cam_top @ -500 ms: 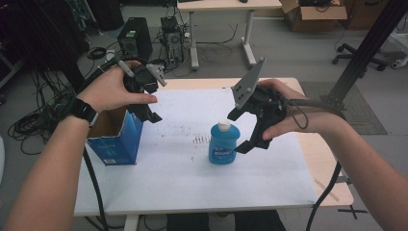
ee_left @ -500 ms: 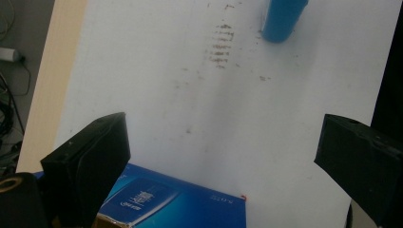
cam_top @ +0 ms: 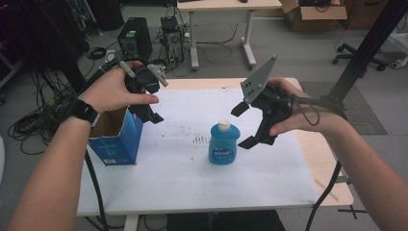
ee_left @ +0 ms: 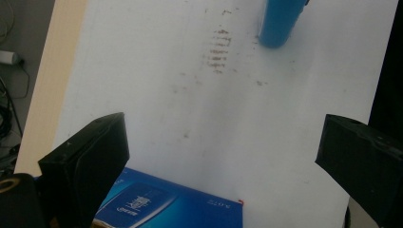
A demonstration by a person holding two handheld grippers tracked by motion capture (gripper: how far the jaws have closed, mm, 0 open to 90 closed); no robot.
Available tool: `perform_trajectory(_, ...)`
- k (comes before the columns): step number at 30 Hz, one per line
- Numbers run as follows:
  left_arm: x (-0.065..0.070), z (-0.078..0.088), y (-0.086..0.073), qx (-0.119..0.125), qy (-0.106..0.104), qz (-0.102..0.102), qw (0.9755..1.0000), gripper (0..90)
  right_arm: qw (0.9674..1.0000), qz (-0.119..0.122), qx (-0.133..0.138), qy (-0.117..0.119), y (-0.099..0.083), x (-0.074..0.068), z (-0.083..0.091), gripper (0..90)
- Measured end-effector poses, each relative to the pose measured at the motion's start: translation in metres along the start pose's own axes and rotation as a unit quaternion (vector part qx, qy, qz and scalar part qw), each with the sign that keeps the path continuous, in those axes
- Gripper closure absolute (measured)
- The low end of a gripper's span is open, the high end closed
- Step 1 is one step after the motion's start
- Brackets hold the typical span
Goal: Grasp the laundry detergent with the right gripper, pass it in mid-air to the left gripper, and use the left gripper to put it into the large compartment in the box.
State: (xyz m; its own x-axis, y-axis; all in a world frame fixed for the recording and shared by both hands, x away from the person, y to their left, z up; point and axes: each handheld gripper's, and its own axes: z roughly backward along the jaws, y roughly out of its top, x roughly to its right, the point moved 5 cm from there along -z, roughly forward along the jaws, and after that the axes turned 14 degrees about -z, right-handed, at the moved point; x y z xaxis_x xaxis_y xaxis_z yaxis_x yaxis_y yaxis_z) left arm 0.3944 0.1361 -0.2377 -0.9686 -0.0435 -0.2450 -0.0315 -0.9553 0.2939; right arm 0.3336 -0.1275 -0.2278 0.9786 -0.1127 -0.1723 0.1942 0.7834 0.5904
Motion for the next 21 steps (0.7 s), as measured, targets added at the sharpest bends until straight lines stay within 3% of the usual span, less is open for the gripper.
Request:
perform_trajectory(10, -0.001, -0.004, 0.003, 0.005, 0.0, 0.0, 1.0, 3.9, 0.9974, -0.016, 0.069, -0.006, -0.018, 0.027, 0.009, 5.1)
perform_trajectory(14, -0.001, -0.005, 0.004, 0.006, -0.001, -0.001, 1.0, 3.9, 0.9961, -0.023, 0.084, -0.006, -0.023, 0.034, 0.009, 5.0)
perform_trajectory(21, 0.002, -0.012, 0.005, 0.005, -0.005, -0.004, 1.0, 3.8, 0.9899, -0.038, 0.137, -0.005, -0.039, 0.055, 0.003, 5.2)
